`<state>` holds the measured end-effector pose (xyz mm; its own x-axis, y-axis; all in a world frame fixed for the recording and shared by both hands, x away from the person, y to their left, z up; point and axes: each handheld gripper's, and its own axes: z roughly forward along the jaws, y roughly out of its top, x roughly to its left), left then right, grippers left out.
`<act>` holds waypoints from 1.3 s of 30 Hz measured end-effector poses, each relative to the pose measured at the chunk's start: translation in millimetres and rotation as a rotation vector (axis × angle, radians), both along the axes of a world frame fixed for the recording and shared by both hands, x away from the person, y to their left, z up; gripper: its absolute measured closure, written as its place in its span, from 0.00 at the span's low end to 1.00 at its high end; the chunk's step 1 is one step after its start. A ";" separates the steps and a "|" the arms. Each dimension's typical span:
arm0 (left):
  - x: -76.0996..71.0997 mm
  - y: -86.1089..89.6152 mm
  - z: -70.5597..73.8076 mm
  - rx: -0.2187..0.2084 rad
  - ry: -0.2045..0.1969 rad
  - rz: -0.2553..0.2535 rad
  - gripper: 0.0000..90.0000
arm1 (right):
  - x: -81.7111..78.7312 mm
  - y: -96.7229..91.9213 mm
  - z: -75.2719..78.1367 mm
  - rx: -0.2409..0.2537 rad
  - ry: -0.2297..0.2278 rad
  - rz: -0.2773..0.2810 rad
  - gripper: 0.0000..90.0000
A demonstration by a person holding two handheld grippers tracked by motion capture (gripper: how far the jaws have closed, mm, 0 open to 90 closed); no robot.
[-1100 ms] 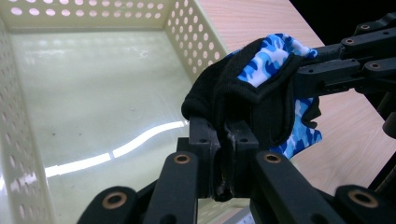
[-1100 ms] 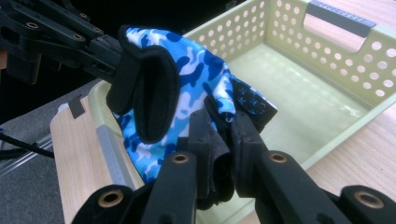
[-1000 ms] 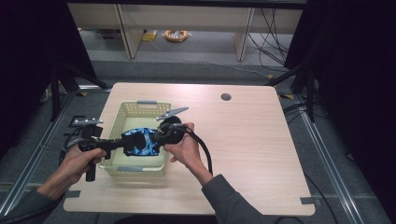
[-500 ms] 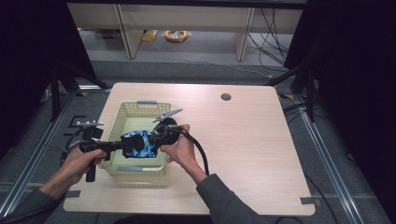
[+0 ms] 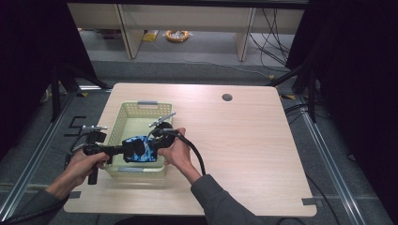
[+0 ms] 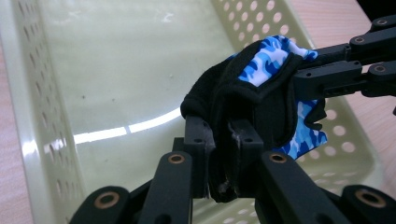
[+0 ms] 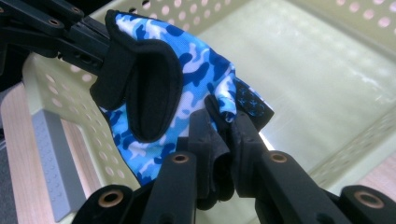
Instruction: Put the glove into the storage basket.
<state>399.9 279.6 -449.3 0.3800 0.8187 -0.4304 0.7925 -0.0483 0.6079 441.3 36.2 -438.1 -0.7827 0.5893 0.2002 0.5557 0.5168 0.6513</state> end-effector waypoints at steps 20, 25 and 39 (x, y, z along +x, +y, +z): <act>-1.9 -1.9 12.1 0.104 -0.038 0.013 0.61 | 4.5 7.9 -10.8 -0.108 0.016 0.003 0.90; -4.8 -3.5 15.7 0.127 -0.065 0.038 0.58 | 5.2 5.8 -10.5 -0.108 0.024 -0.012 0.90; -8.8 -8.2 21.2 0.103 -0.053 0.093 0.47 | 6.3 5.2 -11.2 -0.119 0.017 0.003 0.89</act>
<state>391.2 271.4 -428.0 0.3202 0.8904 -0.3234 0.7634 -0.0404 0.6446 447.7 41.3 -449.3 -0.7816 0.6073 0.1426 0.5645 0.5914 0.5758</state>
